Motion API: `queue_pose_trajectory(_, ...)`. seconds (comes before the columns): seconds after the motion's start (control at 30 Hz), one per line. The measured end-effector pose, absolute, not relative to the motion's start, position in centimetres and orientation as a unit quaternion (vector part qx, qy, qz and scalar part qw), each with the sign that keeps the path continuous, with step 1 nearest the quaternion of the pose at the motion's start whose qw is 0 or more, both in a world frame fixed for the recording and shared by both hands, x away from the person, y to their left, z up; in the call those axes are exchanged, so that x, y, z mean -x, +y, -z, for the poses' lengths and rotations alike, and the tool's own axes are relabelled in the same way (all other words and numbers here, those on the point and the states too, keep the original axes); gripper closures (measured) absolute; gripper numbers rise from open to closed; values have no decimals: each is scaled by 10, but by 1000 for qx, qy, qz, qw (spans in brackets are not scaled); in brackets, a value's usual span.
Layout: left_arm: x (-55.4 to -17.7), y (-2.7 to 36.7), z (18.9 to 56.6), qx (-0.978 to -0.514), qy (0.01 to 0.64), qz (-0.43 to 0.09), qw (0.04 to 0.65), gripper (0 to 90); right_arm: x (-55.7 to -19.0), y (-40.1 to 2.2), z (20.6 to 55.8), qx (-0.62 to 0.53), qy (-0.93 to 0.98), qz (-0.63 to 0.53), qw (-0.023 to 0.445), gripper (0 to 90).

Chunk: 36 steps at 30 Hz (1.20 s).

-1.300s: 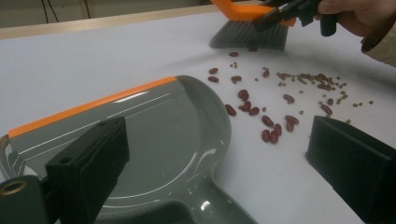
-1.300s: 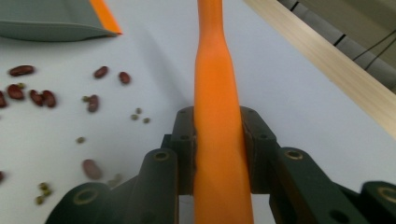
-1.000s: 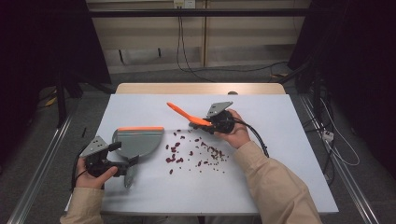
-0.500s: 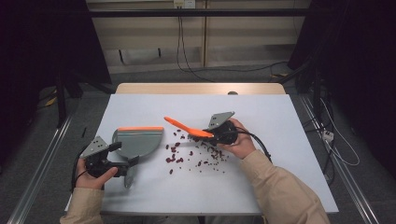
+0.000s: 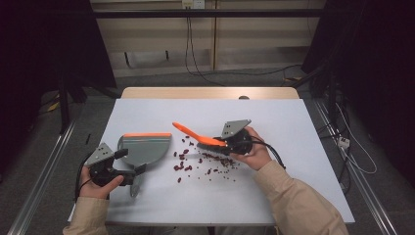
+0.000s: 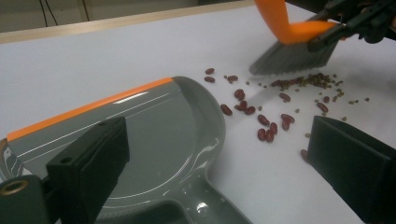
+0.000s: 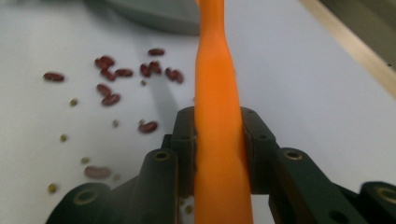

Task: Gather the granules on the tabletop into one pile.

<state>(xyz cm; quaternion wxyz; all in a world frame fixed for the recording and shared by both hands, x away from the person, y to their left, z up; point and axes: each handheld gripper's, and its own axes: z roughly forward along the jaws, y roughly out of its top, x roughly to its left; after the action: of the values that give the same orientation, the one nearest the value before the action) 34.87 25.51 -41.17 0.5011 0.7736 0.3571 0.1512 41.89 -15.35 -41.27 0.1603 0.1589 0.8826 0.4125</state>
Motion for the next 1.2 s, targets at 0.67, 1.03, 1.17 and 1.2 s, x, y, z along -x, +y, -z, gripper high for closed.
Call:
queue_pose_trajectory(0.67,-347,268,413,-766,372,-153,501,56,-499,-108,429,-159,880,-410,182,715)
queue_pose_trajectory(1.03,-344,270,412,-766,374,-156,500,56,-469,-98,427,-80,903,-392,160,711)
queue_pose_trajectory(1.17,-344,271,412,-766,374,-157,499,56,-456,-103,427,-69,904,-395,152,711)
queue_pose_trajectory(1.2,-343,271,412,-766,373,-157,500,56,-452,-103,426,-65,904,-395,149,711)
